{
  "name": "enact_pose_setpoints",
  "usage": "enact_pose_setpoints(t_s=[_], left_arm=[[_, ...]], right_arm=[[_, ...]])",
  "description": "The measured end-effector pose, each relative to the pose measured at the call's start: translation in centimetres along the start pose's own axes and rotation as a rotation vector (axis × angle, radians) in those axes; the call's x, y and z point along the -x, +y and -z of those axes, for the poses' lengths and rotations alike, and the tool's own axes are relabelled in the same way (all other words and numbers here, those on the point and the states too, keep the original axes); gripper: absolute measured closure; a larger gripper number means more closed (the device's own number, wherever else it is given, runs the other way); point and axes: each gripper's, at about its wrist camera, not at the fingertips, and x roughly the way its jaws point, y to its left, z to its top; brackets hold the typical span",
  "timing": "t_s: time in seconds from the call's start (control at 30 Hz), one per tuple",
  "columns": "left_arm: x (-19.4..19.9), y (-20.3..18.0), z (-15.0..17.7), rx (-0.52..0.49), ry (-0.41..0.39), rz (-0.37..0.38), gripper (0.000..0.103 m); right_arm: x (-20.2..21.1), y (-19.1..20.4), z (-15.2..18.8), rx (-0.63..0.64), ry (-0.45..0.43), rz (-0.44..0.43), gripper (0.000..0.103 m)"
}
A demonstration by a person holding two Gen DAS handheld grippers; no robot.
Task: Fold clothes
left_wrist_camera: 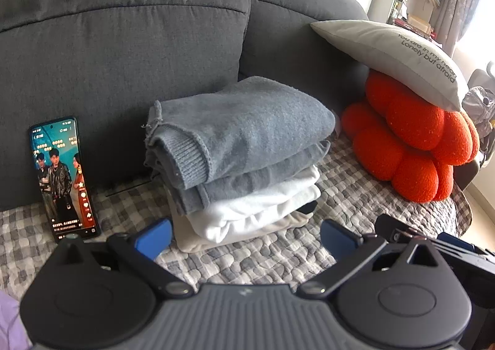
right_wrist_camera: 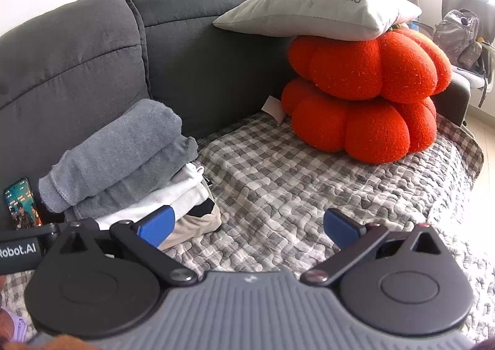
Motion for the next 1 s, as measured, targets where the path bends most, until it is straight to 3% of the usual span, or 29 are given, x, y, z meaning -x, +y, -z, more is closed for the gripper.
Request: enact_pose_setpoints(t_s=[1.0], left_arm=[[-0.21, 0.27, -0.01, 0.030, 0.008, 0.018, 0.000]], right_arm=[[0.05, 0.03, 0.05, -0.007, -0.001, -0.010, 0.000]])
